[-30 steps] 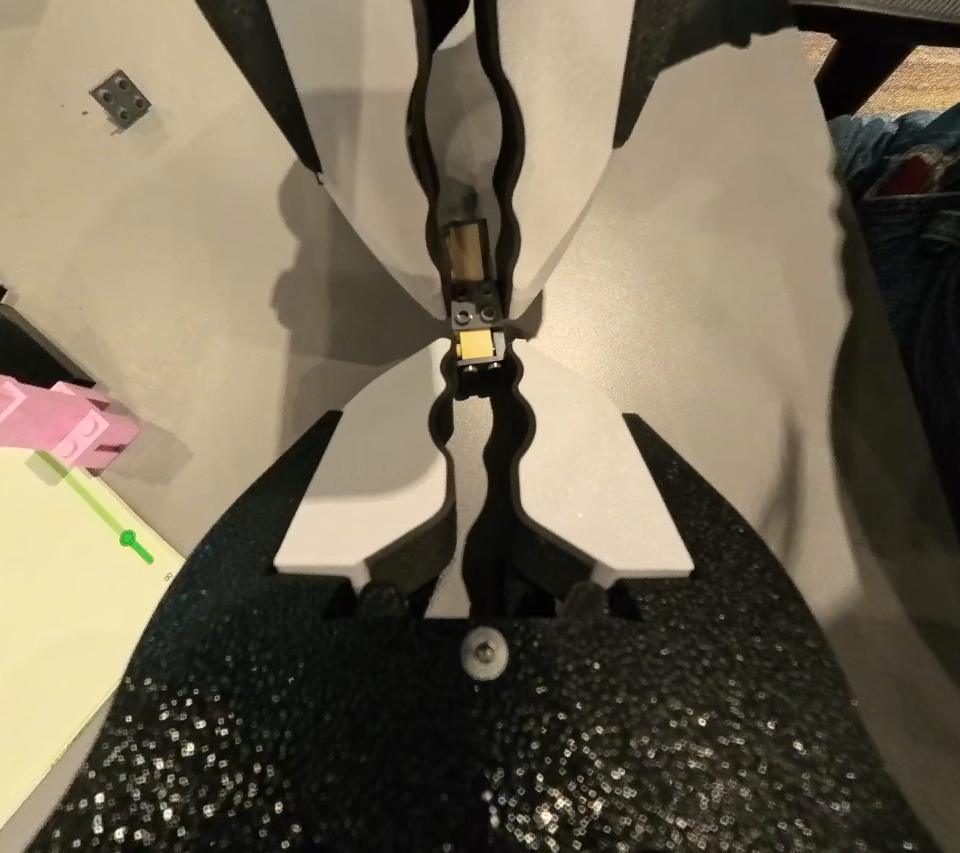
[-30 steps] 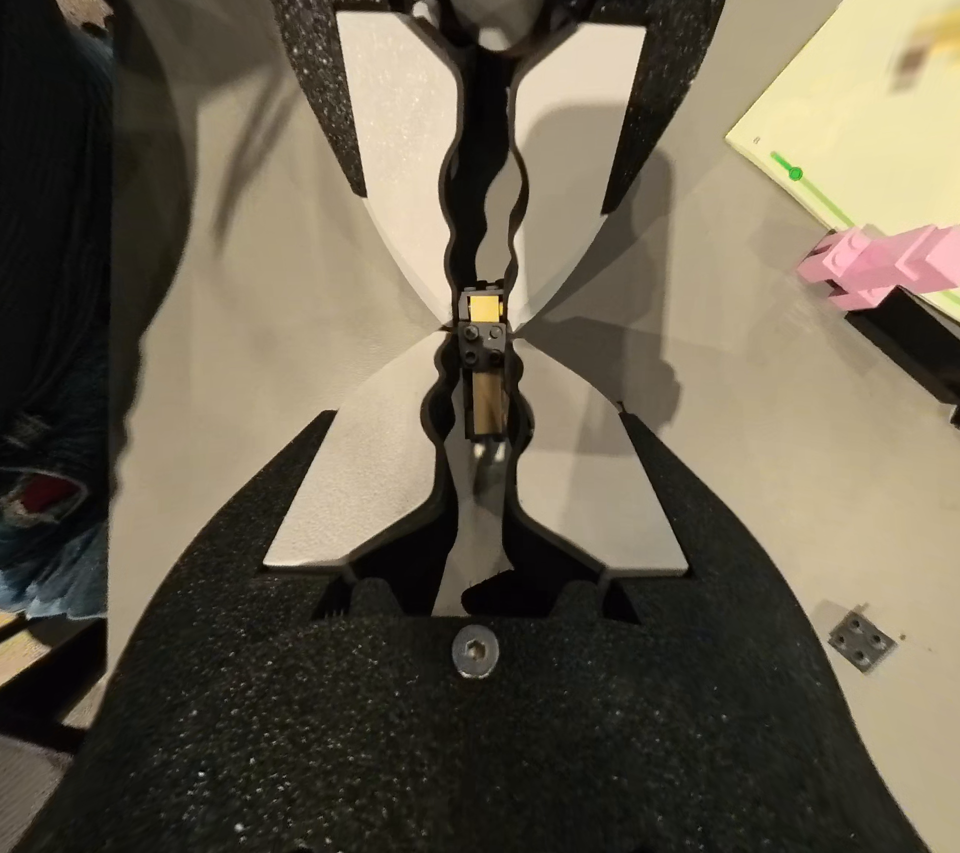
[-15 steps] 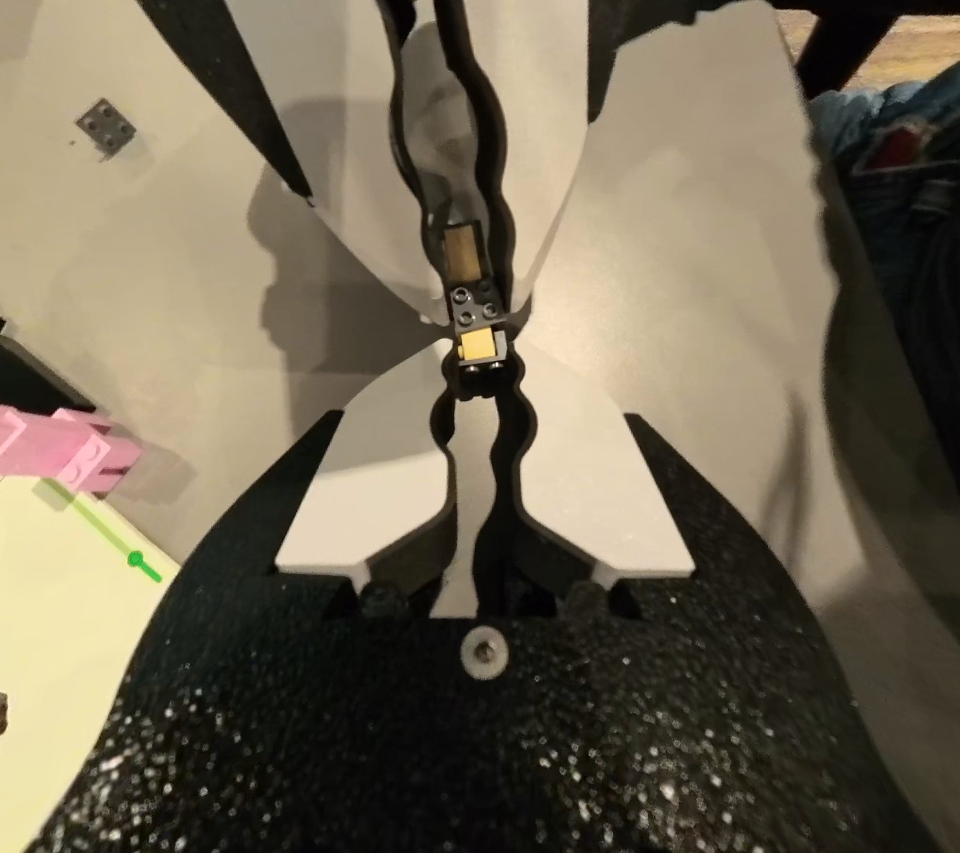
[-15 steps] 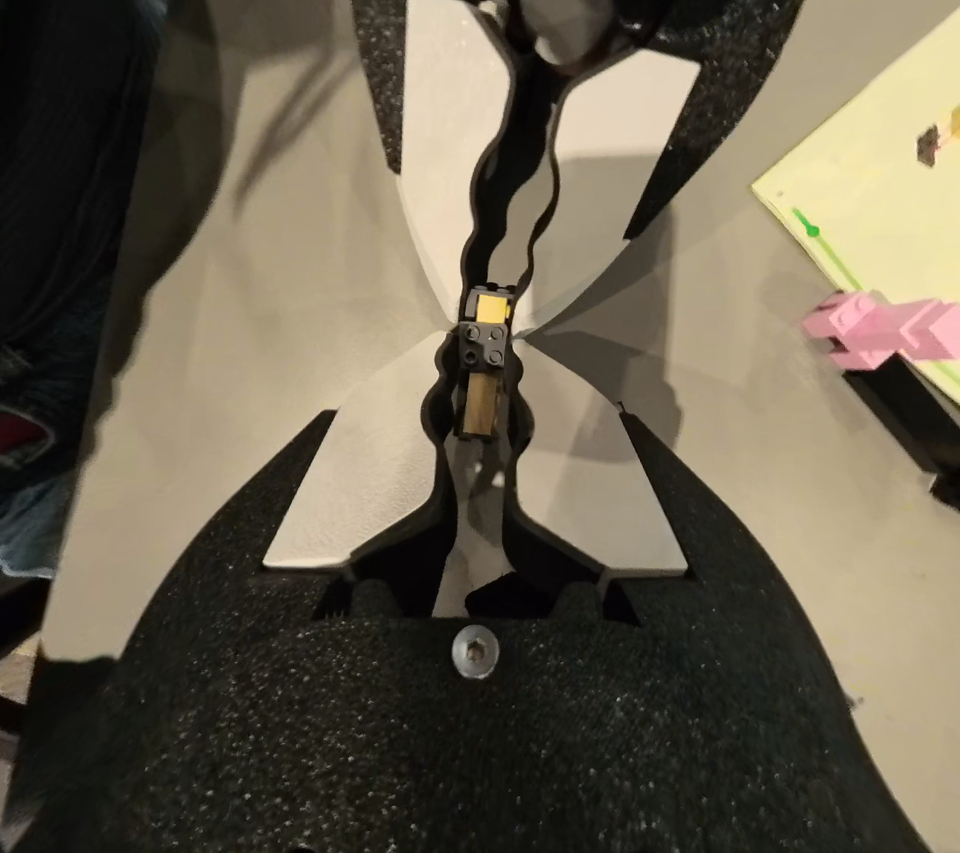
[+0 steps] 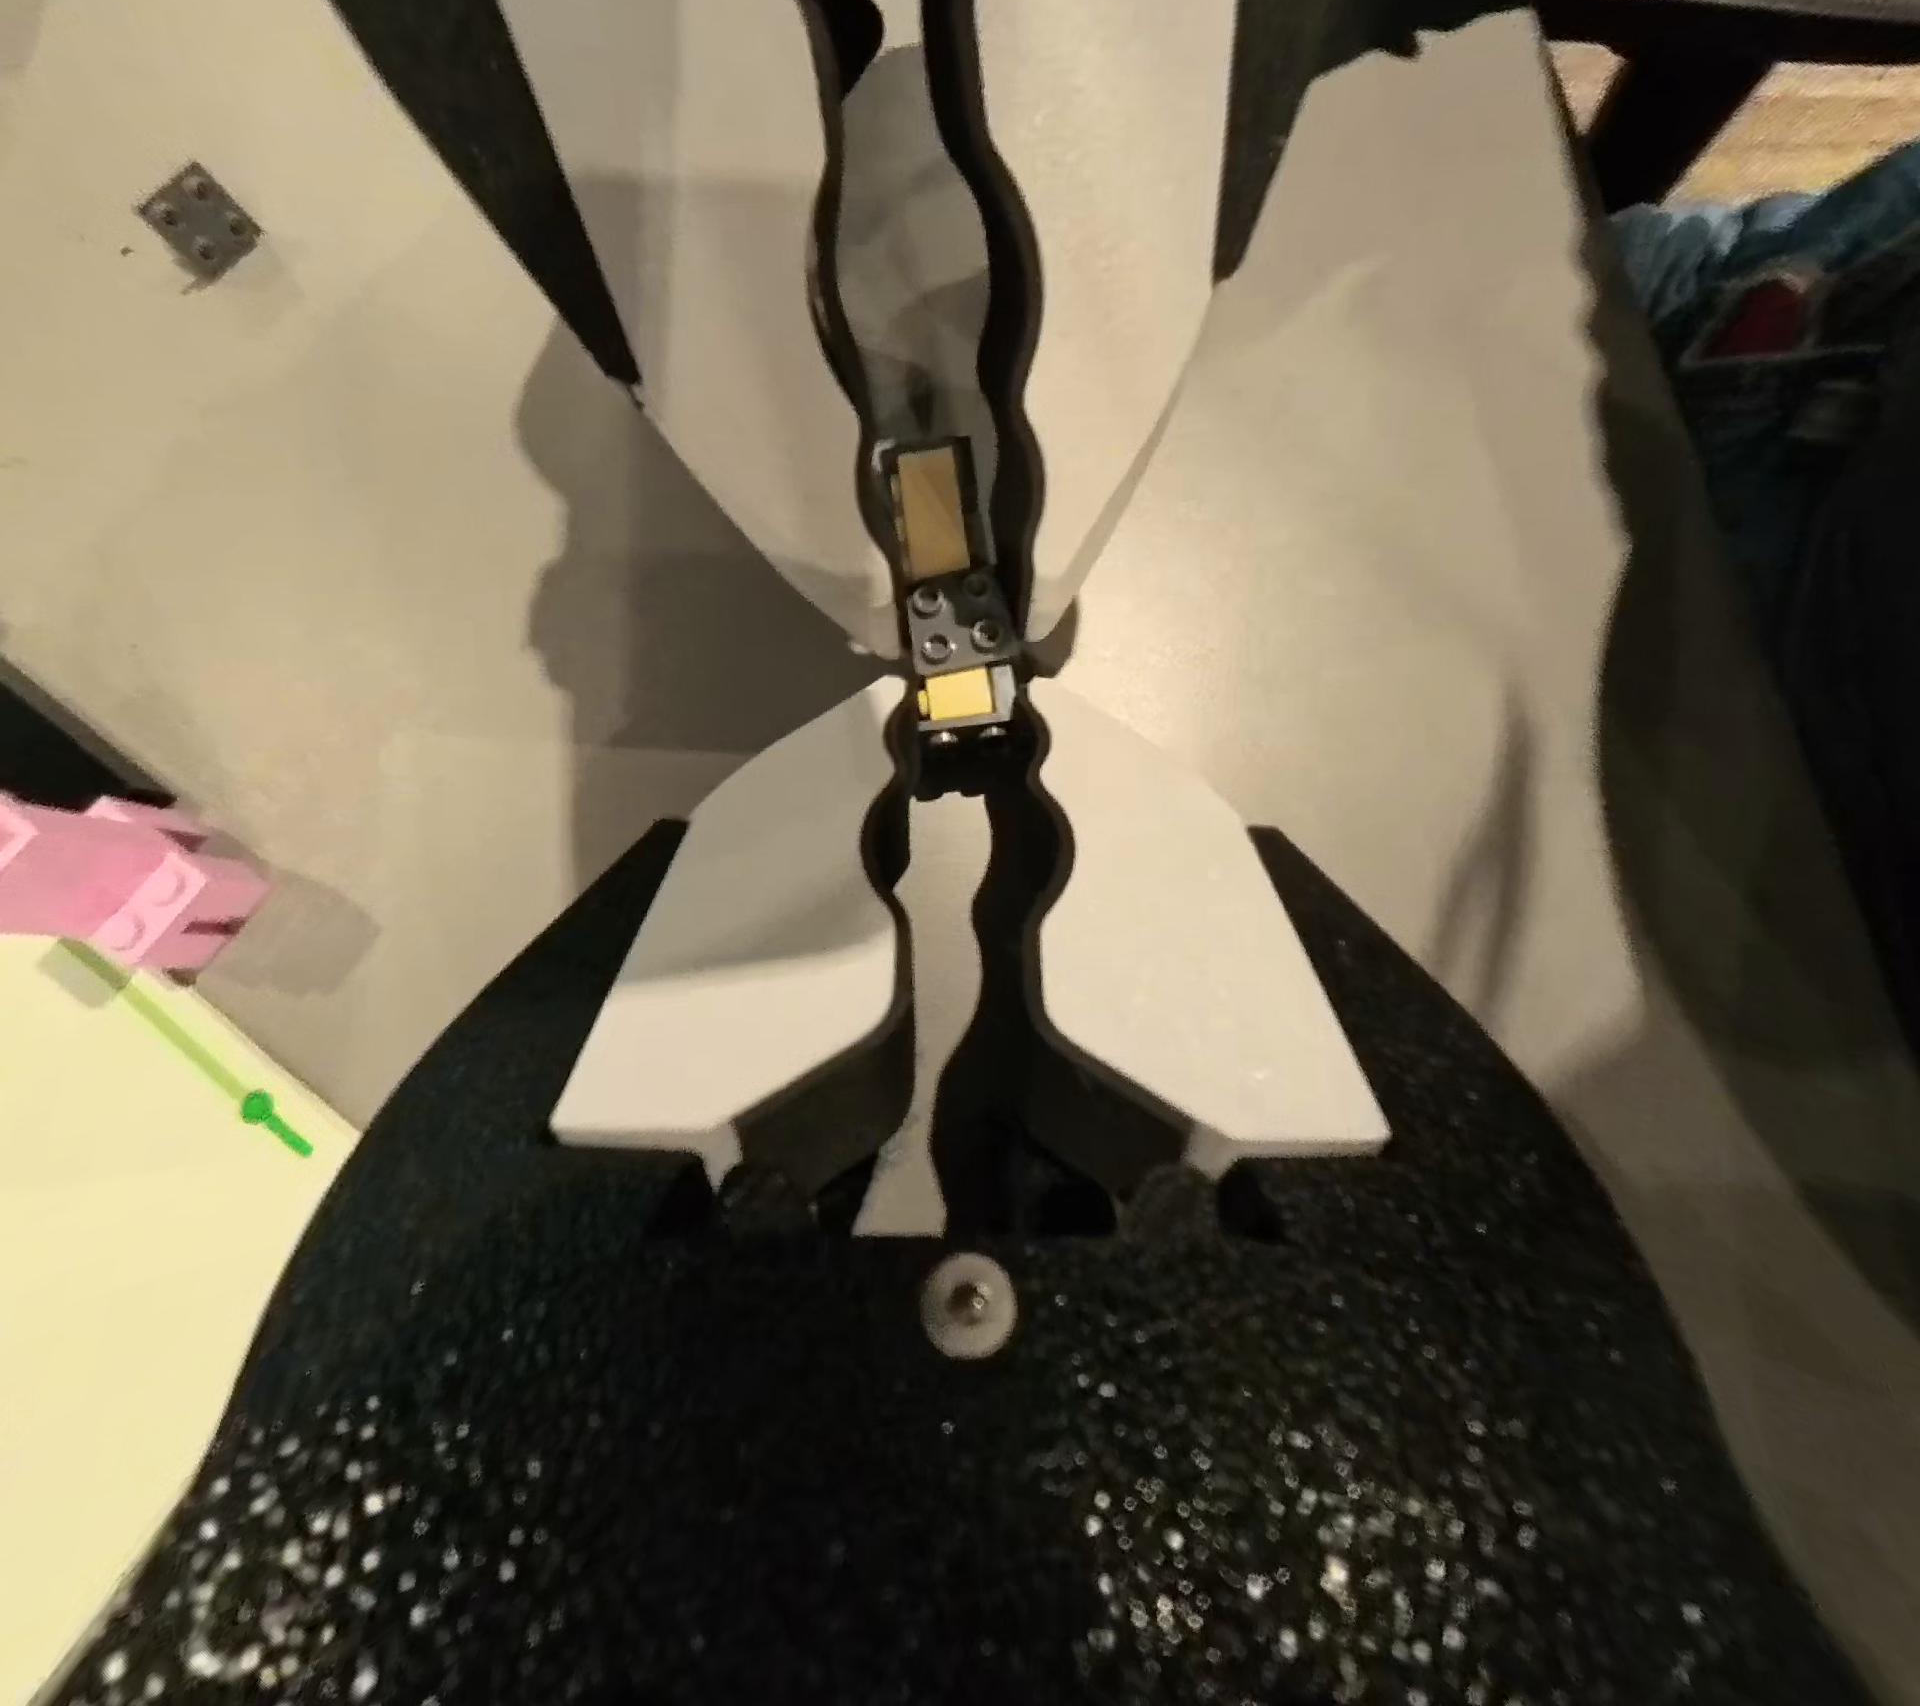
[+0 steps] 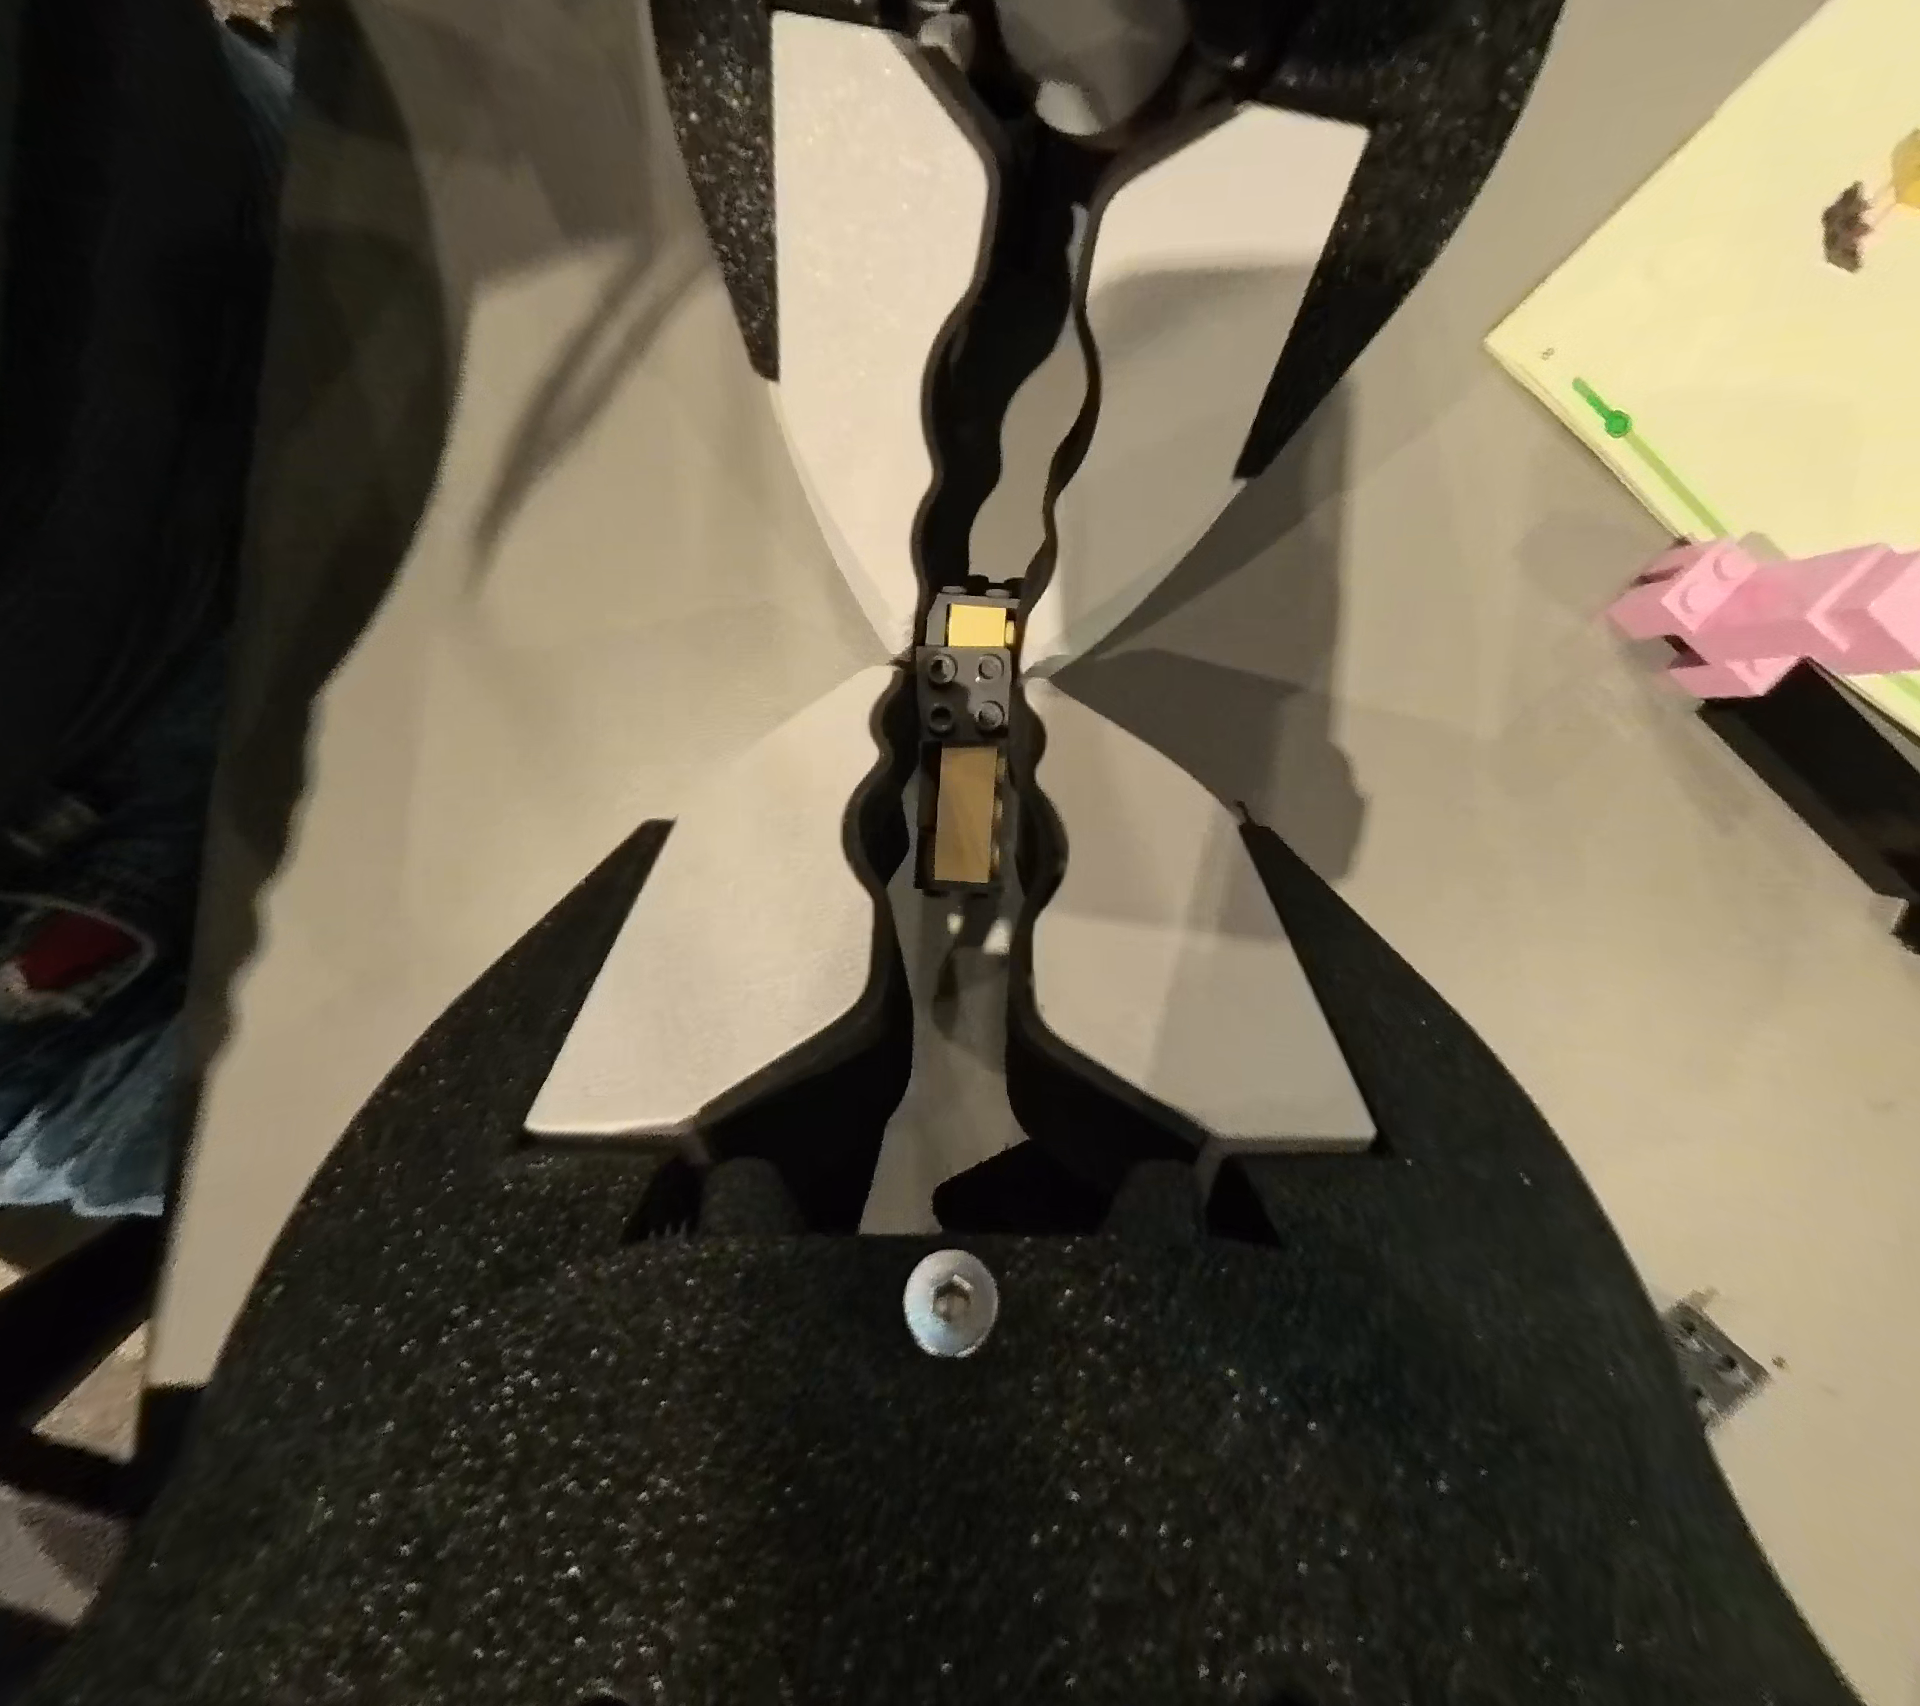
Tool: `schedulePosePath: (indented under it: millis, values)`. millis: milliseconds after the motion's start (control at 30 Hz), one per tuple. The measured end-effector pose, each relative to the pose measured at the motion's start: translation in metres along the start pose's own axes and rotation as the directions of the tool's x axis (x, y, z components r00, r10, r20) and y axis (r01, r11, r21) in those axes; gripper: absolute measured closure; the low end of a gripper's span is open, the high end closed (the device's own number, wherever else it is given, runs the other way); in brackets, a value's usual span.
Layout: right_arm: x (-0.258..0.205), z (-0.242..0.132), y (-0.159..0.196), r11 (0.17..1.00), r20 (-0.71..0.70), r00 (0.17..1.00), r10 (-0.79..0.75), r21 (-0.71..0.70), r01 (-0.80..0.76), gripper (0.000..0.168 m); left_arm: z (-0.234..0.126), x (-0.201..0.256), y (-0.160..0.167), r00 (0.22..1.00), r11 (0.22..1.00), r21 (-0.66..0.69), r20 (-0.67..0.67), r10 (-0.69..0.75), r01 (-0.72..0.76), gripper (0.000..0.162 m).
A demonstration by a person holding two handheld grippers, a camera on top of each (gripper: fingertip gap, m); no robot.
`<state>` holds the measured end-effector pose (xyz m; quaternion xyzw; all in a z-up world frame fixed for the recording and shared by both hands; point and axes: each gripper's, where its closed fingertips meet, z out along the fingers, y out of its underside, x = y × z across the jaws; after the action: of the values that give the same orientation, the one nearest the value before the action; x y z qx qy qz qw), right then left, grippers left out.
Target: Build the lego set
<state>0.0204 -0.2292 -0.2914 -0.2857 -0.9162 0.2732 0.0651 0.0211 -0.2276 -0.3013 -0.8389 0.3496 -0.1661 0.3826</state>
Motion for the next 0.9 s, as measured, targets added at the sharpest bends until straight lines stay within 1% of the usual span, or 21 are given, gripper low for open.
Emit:
schedulePosePath:
  millis: [100,233,400,467,533,600,700,767,900]
  values:
    - [0.001,0.000,0.000,0.999,0.008,1.000,-0.005,0.033,0.004,0.152,0.000,-0.005,0.000,0.999,1.000,0.002,0.037,-0.009,0.009,0.133]
    - [-0.002,0.000,-0.001,0.997,0.015,0.999,-0.044,0.066,0.043,0.152,-0.002,-0.003,0.001,1.000,1.000,0.003,0.030,0.007,-0.007,0.123]
    - [0.002,0.001,-0.003,0.992,-0.008,0.998,-0.068,0.110,0.068,0.152,-0.003,0.001,0.003,1.000,1.000,0.000,0.012,0.006,-0.006,0.119]
    - [0.004,-0.001,-0.005,0.984,-0.026,0.996,-0.089,0.151,0.092,0.152,-0.003,0.002,0.002,0.999,1.000,0.003,0.021,0.025,-0.025,0.132]
    - [0.003,-0.005,-0.011,0.972,-0.020,0.995,-0.098,0.211,0.100,0.152,-0.004,-0.003,0.002,0.996,0.999,0.005,0.073,0.048,-0.049,0.144]
    - [0.003,-0.009,-0.015,0.965,-0.019,0.996,-0.091,0.244,0.093,0.152,-0.005,-0.005,0.002,0.990,0.996,0.007,0.108,0.088,-0.089,0.145]
    - [0.004,-0.010,-0.016,0.963,-0.030,0.995,-0.093,0.250,0.097,0.152,-0.006,-0.005,0.001,0.984,0.993,0.010,0.131,0.119,-0.121,0.145]
    - [0.004,-0.008,-0.015,0.966,-0.032,0.995,-0.091,0.242,0.096,0.152,-0.006,-0.008,0.001,0.983,0.993,0.010,0.148,0.112,-0.115,0.145]
    - [0.006,-0.006,-0.011,0.970,-0.029,0.997,-0.071,0.233,0.076,0.152,-0.007,-0.008,0.003,0.986,0.996,0.006,0.141,0.084,-0.085,0.142]
